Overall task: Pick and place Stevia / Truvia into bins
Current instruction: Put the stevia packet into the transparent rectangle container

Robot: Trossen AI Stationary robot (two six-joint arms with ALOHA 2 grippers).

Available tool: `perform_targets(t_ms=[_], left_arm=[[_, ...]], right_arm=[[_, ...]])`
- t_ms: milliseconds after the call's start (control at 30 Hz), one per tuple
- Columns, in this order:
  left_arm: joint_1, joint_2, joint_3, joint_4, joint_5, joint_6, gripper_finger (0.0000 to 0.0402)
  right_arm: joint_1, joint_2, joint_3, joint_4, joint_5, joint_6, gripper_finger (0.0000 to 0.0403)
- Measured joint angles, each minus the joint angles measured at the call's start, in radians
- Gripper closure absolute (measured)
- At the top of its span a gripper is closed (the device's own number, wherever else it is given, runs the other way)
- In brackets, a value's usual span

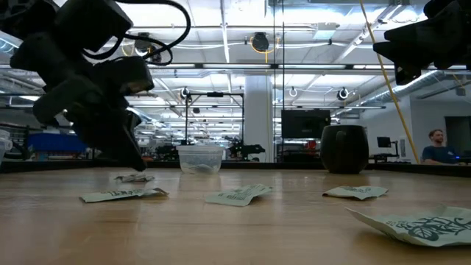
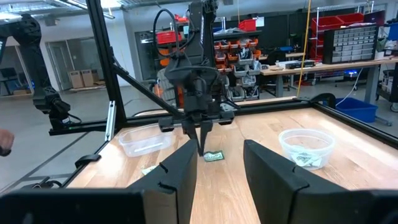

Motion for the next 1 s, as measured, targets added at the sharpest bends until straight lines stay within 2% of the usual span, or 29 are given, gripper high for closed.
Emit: perform_targets(t_ms=[300, 400, 467, 767, 867, 1000], left_arm=[[-0.007, -0.015, 0.000, 0.010, 0.035, 0.006, 0.0396], [-0.006, -0.015, 0.000, 0.021, 0.027, -0.047, 0.0393], [-0.008, -0.015, 0.000, 0.021, 0.018, -0.051, 0.0372], [-0.019, -0.012, 0.000, 0.013, -0.022, -0.092, 0.0232], [-0.019, -0.012, 0.001, -0.002, -0.033, -0.075, 0.0208], [-0.017, -0.012, 0.001, -0.055, -0.076, -0.075, 0.0201]], right_arm=[[0.000, 0.000, 0.000, 0.000, 0.000, 0.000, 0.0279], [0.000, 0.000, 0.000, 0.000, 0.000, 0.000, 0.0279], [0.000, 0.000, 0.000, 0.000, 0.000, 0.000, 0.0279], [0.000, 0.000, 0.000, 0.000, 0.000, 0.000, 0.0279], [0.000, 0.000, 0.000, 0.000, 0.000, 0.000, 0.0279], [0.000, 0.000, 0.000, 0.000, 0.000, 0.000, 0.0279]])
